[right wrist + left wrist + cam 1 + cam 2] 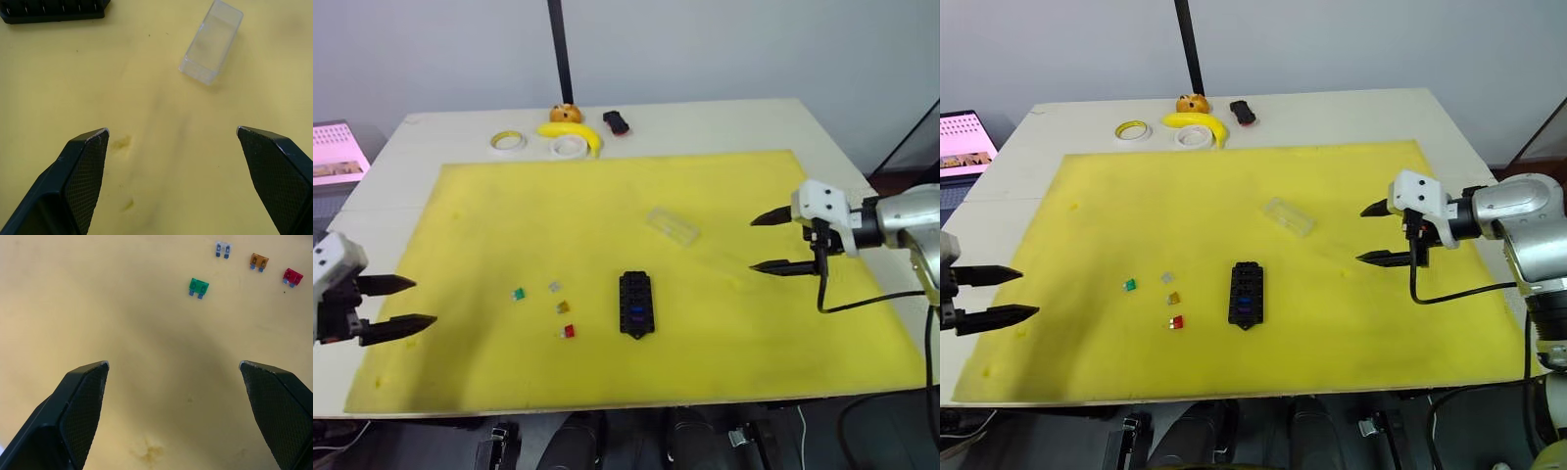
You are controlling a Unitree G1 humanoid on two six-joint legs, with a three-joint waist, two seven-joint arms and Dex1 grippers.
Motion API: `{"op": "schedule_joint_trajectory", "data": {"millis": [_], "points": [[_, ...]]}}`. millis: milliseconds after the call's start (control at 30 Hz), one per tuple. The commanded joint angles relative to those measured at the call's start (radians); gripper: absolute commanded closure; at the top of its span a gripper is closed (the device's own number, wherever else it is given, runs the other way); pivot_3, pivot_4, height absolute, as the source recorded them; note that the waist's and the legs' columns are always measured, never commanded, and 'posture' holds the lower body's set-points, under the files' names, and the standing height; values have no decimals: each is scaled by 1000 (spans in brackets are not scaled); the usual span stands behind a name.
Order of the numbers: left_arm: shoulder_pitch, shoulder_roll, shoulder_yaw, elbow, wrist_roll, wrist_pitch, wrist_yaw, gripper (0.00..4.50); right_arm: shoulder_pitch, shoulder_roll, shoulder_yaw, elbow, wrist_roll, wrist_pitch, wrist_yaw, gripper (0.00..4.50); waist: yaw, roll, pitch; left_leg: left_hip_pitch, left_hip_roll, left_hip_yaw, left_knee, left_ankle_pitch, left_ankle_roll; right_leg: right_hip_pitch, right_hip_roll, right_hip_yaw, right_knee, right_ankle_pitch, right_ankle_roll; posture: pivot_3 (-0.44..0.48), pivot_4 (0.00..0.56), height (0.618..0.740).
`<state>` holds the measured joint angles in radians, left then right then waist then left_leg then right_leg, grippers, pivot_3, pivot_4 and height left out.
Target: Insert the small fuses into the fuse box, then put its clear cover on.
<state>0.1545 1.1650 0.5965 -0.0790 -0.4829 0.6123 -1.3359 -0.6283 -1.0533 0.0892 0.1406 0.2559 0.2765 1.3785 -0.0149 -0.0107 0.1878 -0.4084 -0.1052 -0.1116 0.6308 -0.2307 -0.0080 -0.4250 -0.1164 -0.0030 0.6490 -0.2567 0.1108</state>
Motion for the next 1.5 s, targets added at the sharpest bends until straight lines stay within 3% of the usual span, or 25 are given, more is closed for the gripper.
{"op": "schedule_joint_trajectory", "data": {"millis": [33, 367, 533, 833, 1100, 1167, 1333, 1500], "points": [[-93, -39, -85, 24, -1, -36, 46, 0, -45, 44, -26, -74, 35, 42, -23, 79, 1, 1, 0, 0, 0, 0, 0, 0, 0, 0, 0, 0, 0, 0, 0, 0, 150, 740], [-534, -123, -498, 286, -52, 191, -109, 0, -69, 180, 17, -444, 190, 259, -62, 79, 0, 0, 0, -1, -1, -1, 1, 0, 0, -1, 2, 0, 2, 0, 0, 0, 150, 740], [-653, -168, -630, 412, -17, 237, -163, 0, -45, 198, 17, -520, 198, 300, -109, 79, -1, 0, 0, -1, -1, -1, 2, 0, 0, -1, 3, 0, 3, 0, 0, 0, 150, 740], [-751, -274, -738, 654, 80, 188, -200, 0, -23, 192, 8, -571, 205, 335, -167, 79, 1, 0, -1, -1, -1, -1, 3, 0, 0, -1, 3, 0, 4, 0, 0, 0, 150, 740], [-703, -273, -737, 634, 86, 207, -237, 0, -28, 193, 22, -563, 191, 328, -185, 79, -1, 0, -1, 0, -2, -1, 3, 0, 0, 0, 2, 0, 4, 0, 0, 0, 150, 740], [-705, -280, -725, 640, 83, 212, -226, 759, -30, 198, 31, -557, 184, 322, -187, 0, -2, 0, -1, 0, -1, -1, 3, 0, 0, 0, 2, 0, 4, 0, 0, 0, 150, 740], [-719, -291, -696, 678, 93, 199, -193, 3214, -48, 206, 49, -536, 174, 316, -184, 0, -3, 0, -1, 0, -2, 0, 3, 0, 1, 0, 2, 0, 4, 0, 1, 0, 150, 740], [-722, -288, -679, 717, 100, 188, -181, 3214, -58, 211, 62, -521, 169, 309, -184, 0, -3, 0, -1, 0, -2, 0, 3, 0, 1, -1, 2, 0, 4, 0, 1, 0, 150, 740]]}}
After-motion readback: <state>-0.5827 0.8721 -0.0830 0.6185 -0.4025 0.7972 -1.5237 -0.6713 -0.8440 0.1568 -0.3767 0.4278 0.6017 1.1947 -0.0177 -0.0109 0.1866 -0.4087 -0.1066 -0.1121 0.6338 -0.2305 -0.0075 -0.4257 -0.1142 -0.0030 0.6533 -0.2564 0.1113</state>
